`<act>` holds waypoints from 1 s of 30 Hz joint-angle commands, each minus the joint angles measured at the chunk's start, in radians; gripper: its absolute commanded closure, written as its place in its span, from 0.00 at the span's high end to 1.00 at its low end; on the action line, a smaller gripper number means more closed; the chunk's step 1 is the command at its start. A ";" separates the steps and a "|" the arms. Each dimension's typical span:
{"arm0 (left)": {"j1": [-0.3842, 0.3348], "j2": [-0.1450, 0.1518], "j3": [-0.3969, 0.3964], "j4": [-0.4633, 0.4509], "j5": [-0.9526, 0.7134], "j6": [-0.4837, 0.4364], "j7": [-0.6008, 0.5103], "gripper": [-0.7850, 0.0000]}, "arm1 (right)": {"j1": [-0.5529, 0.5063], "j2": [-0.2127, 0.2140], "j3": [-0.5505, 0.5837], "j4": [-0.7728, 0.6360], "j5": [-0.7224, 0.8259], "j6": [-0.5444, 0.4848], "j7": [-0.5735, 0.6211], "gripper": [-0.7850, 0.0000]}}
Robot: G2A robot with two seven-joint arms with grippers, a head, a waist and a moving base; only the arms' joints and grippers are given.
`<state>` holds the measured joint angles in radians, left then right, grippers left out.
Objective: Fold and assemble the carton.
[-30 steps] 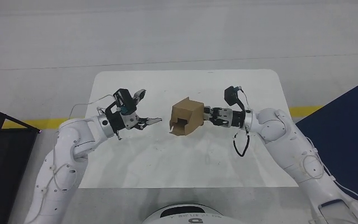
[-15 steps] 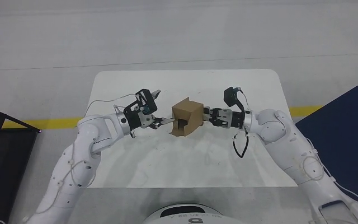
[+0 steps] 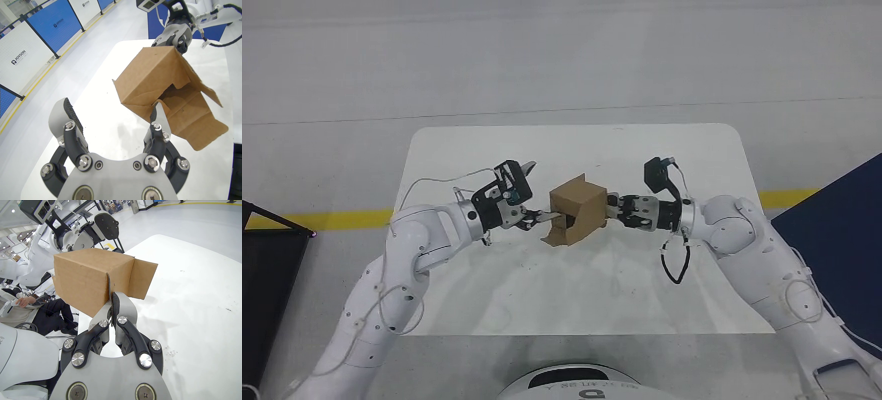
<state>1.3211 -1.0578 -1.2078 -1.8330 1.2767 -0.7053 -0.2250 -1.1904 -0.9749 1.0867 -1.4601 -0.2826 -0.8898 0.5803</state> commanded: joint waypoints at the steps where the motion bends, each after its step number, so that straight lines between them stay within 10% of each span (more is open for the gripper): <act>1: 0.006 0.003 -0.019 -0.003 -0.017 -0.013 0.007 1.00 | 0.000 0.000 0.001 0.002 0.002 0.002 -0.001 0.00; 14: 0.040 0.025 -0.126 -0.140 -0.077 -0.107 0.025 1.00 | 0.008 0.001 -0.007 0.005 0.005 0.011 0.002 0.00; 30: 0.002 0.015 0.039 -0.241 0.205 -0.017 -0.039 1.00 | 0.019 0.001 -0.015 0.022 0.025 0.010 0.012 0.00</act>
<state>1.3245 -1.0418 -1.1819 -2.0757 1.4359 -0.7461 -0.2592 -1.1711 -0.9743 1.0718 -1.4399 -0.2607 -0.8783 0.5918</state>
